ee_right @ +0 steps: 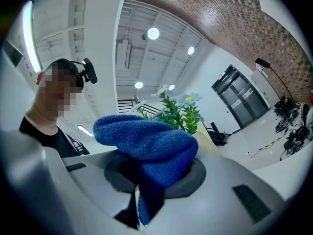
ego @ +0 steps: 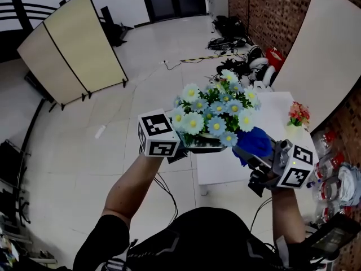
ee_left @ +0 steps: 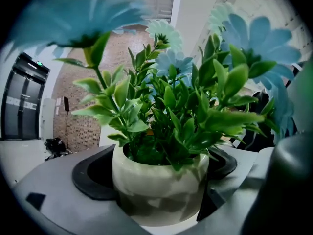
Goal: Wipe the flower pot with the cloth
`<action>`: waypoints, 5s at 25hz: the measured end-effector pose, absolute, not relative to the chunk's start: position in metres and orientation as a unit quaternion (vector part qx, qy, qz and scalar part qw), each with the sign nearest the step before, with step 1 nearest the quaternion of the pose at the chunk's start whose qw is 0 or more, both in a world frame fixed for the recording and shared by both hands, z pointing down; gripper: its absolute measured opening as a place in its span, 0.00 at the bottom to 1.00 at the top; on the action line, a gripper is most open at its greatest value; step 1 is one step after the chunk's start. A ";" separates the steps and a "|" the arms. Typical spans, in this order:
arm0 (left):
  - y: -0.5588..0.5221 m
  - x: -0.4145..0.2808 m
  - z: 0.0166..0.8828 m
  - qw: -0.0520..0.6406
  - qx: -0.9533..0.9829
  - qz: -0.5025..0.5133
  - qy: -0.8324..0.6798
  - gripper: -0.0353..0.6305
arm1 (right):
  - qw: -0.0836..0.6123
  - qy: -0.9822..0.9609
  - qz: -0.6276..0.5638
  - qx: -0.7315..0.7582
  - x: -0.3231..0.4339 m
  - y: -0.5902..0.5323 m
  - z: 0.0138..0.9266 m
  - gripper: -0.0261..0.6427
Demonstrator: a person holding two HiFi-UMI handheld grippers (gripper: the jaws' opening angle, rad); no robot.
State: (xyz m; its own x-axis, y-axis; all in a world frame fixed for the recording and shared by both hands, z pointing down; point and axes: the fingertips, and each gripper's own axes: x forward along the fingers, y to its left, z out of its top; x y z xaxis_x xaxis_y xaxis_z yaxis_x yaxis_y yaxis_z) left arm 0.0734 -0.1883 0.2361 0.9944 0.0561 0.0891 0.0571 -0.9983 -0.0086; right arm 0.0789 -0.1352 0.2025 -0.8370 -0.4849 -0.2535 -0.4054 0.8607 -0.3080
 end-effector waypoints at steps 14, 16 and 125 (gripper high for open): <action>-0.159 0.077 0.234 0.018 -0.996 -0.037 -0.081 0.85 | 0.196 0.932 -0.115 -0.283 0.164 -0.164 0.191 0.17; -0.145 0.078 0.234 0.023 -0.994 -0.040 -0.095 0.85 | 0.201 0.932 -0.125 -0.274 0.166 -0.172 0.193 0.17; -0.182 0.077 0.193 -0.016 -1.000 -0.005 -0.006 0.85 | -0.025 0.912 0.014 -0.410 0.091 -0.190 0.265 0.17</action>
State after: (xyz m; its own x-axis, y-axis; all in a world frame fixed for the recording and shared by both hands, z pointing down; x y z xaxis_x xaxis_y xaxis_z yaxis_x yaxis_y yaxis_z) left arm 0.0773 -0.1815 0.1928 0.9999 0.0117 0.0093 0.0114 -0.9994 0.0312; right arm 0.0913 -0.1901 0.2653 -0.6625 -0.7483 0.0339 -0.7469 0.6634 0.0462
